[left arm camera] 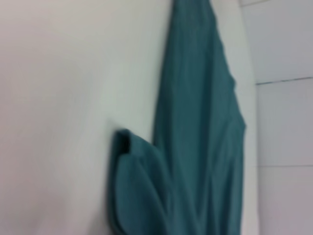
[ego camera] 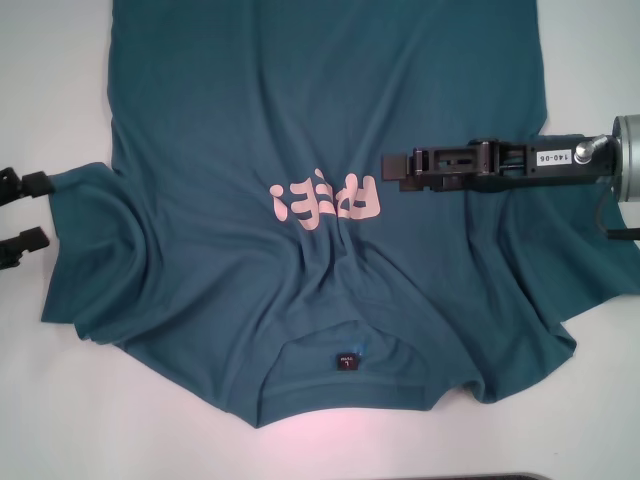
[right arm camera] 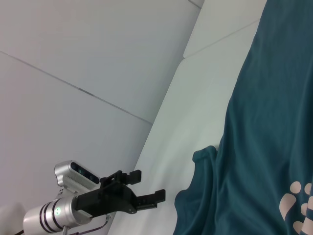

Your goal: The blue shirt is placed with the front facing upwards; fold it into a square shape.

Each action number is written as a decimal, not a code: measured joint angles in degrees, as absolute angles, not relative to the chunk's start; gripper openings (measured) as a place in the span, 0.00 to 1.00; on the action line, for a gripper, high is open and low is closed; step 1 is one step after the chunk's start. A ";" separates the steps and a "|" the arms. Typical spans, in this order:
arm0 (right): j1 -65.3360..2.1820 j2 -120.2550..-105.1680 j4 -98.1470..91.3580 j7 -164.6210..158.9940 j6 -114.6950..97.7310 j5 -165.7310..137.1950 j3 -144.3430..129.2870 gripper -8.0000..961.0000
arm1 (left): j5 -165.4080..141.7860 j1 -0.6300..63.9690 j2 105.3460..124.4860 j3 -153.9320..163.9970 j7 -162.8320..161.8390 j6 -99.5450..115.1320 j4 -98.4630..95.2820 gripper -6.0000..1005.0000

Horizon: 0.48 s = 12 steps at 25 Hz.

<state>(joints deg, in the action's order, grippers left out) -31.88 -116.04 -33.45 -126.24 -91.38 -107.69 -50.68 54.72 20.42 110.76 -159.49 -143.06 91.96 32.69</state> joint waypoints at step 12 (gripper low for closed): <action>-31.90 -116.02 -33.29 -126.32 -91.23 -107.66 -50.54 0.89 | 50.35 21.93 110.83 -159.17 -144.13 88.10 32.70 0.86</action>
<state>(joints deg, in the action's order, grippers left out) -31.90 -116.02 -33.29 -126.32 -91.23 -107.66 -50.54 50.35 21.93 110.83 -159.17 -144.13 88.10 32.70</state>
